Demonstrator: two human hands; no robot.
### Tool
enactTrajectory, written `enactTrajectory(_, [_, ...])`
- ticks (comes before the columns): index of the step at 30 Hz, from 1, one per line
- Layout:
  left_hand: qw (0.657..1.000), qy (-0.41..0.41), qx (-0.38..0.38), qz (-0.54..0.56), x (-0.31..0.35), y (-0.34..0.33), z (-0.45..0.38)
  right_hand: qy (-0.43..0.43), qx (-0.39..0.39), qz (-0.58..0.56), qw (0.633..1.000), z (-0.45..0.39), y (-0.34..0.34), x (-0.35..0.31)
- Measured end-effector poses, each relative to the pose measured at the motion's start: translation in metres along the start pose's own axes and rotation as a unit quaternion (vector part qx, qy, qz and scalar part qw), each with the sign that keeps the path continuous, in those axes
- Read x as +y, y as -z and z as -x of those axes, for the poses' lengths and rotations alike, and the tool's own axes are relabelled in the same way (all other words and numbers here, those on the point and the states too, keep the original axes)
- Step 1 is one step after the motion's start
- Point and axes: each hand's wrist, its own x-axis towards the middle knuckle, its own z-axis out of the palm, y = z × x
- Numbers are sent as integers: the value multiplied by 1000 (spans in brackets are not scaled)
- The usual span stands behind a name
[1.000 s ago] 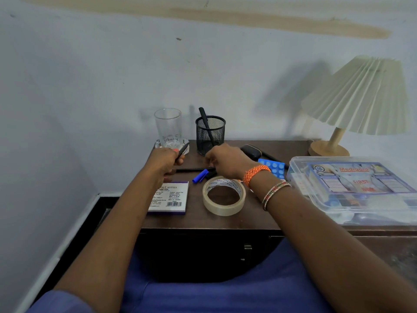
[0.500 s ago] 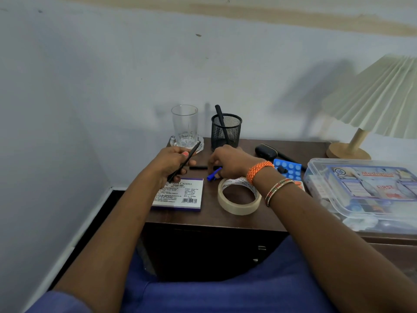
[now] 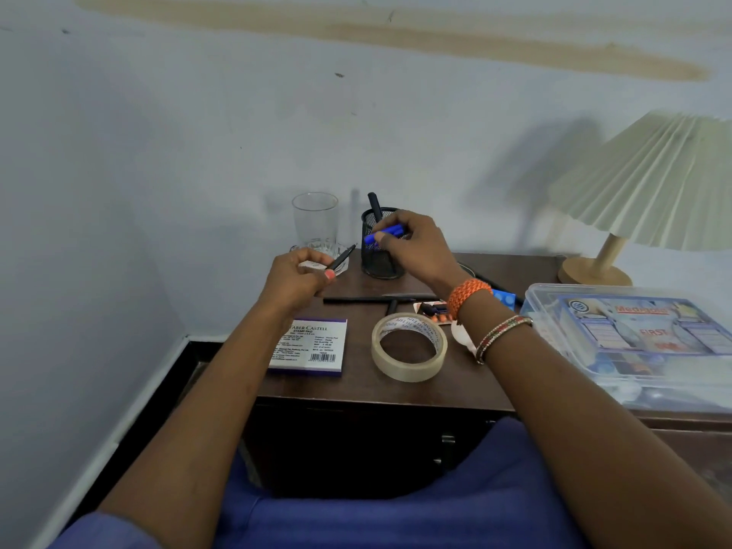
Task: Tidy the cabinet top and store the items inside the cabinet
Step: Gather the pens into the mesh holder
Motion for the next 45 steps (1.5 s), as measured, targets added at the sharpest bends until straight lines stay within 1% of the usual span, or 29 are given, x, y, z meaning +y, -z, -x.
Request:
enactTrajectory(1, [1000,-6,1,-10,1,-2,0,-9,4,-30,1000,1,1,-2])
enactTrajectory(3, [1000,-19,-2,-21,2,-4,0,-22,-2,-54,998,1,3,-3])
enactTrajectory(9, [999,-40,2,-25,3,-8,0,-32,-30,-51,998,2,5,-1])
enactTrajectory(15, [998,-58,-11,-16,3,-9,2,-31,-18,-66,997,3,7,-3])
enactTrajectory(20, [996,-81,-22,-26,3,-8,4,-22,-55,-53,997,8,3,-10])
enactTrajectory(26, [996,-87,-17,-14,8,-11,7,-23,19,-81,996,6,4,-12])
enactTrajectory(33, [995,-96,-5,-16,16,-14,11,-12,50,-104,993,3,11,-15])
enactTrajectory(35, [995,-103,-13,-9,17,-15,13,-4,50,-96,994,2,11,-15])
enactTrajectory(38, [994,-102,-11,35,21,-21,16,14,28,-78,996,5,6,-16])
enactTrajectory(42, [993,-94,19,72,23,-25,18,21,18,-78,997,8,-4,-21])
enactTrajectory(45, [992,-87,45,82,24,-26,19,7,17,-91,996,8,-8,-22])
